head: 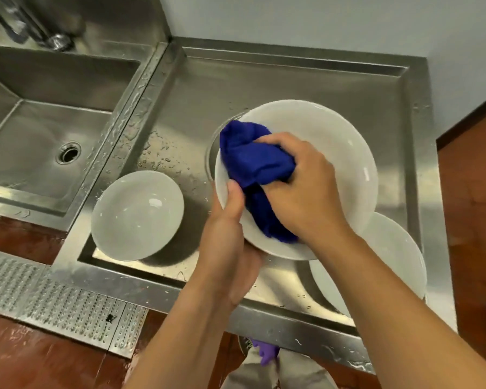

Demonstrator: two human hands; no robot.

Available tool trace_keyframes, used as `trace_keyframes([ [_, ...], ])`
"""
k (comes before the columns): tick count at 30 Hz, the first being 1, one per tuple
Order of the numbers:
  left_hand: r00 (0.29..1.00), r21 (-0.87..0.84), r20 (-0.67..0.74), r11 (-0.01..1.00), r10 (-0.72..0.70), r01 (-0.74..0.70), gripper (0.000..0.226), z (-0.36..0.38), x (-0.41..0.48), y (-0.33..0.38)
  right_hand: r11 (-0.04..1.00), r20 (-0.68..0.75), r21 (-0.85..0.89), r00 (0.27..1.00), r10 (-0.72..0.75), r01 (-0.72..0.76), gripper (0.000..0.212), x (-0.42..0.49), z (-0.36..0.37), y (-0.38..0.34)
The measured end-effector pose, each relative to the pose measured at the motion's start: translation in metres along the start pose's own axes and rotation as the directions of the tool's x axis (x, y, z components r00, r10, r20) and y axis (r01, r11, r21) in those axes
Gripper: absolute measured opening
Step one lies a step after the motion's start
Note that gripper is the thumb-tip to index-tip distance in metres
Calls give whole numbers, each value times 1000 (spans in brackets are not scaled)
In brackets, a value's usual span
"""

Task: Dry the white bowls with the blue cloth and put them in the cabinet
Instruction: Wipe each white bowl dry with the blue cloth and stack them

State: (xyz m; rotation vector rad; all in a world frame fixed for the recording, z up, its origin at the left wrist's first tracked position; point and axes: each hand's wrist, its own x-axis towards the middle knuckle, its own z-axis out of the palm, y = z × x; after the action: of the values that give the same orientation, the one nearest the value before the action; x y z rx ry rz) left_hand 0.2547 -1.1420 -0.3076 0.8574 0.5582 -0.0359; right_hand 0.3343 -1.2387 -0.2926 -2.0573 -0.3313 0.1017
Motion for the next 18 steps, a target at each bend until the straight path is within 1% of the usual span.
trace_keyframes([
  [1, 1000, -9, -15, 1000, -8, 8, 44, 1, 4, -2, 999, 107, 33, 994, 2, -6, 31, -3, -1, 0],
  [2, 1000, -21, -30, 1000, -6, 5, 44, 0, 6, -2, 1000, 217, 21, 976, 5, -10, 25, -7, -6, 2],
  [3, 999, -27, -35, 1000, -3, 2, 46, 1, 7, -1, 998, 303, -58, 953, 23, -6, 21, -11, -16, 7],
  [4, 999, -28, -38, 1000, 5, -6, 49, 2, 8, 1, 983, 354, -182, 933, 56, 10, 23, -13, -28, 13],
  [5, 999, -14, -42, 1000, 13, -14, 54, 2, 7, 1, 948, 364, -316, 926, 98, 24, 30, -16, -38, 19],
  [6, 999, 8, -35, 1000, 20, -19, 57, 6, 4, -1, 900, 317, -436, 939, 137, 16, 39, -16, -51, 24],
  [7, 1000, 31, -14, 999, 23, -22, 57, 12, 2, -3, 860, 214, -510, 965, 151, -21, 45, -14, -61, 26],
  [8, 1000, 47, 3, 999, 11, -11, 55, 17, -1, -7, 850, 95, -523, 986, 138, -69, 48, -10, -66, 27],
  [9, 1000, 52, 16, 999, -14, 13, 54, 22, -3, -12, 868, -1, -487, 994, 108, -95, 48, -5, -65, 27],
  [10, 999, 51, 25, 998, -34, 33, 55, 26, -5, -14, 903, -47, -419, 996, 79, -91, 47, 0, -62, 23],
  [11, 999, 46, 35, 998, -36, 34, 58, 30, -4, -16, 939, -48, -336, 997, 63, -75, 45, 6, -56, 20],
  [12, 999, 45, 39, 999, -25, 23, 59, 31, -1, -16, 967, 2, -248, 998, 63, -61, 42, 10, -49, 16],
  [13, 999, 57, 30, 998, -11, 9, 58, 30, 3, -15, 986, 85, -160, 994, 68, -54, 38, 11, -42, 15],
  [14, 1000, 66, 18, 998, 6, -7, 56, 29, 6, -11, 995, 181, -89, 981, 69, -53, 34, 8, -39, 13],
  [15, 1000, 62, 1, 998, 13, -13, 56, 27, 8, -7, 997, 279, -52, 958, 67, -54, 30, 2, -41, 13],
  [16, 1000, 54, -18, 998, 14, -13, 57, 23, 8, -3, 995, 368, -78, 926, 82, -57, 29, -4, -47, 14],
  [17, 999, 52, -28, 998, 24, -22, 59, 20, 8, -1, 985, 431, -165, 895, 117, -49, 29, -10, -56, 19],
  [18, 999, 60, -24, 997, 45, -44, 59, 19, 6, 1, 958, 459, -285, 874, 160, -26, 31, -14, -66, 23],
])
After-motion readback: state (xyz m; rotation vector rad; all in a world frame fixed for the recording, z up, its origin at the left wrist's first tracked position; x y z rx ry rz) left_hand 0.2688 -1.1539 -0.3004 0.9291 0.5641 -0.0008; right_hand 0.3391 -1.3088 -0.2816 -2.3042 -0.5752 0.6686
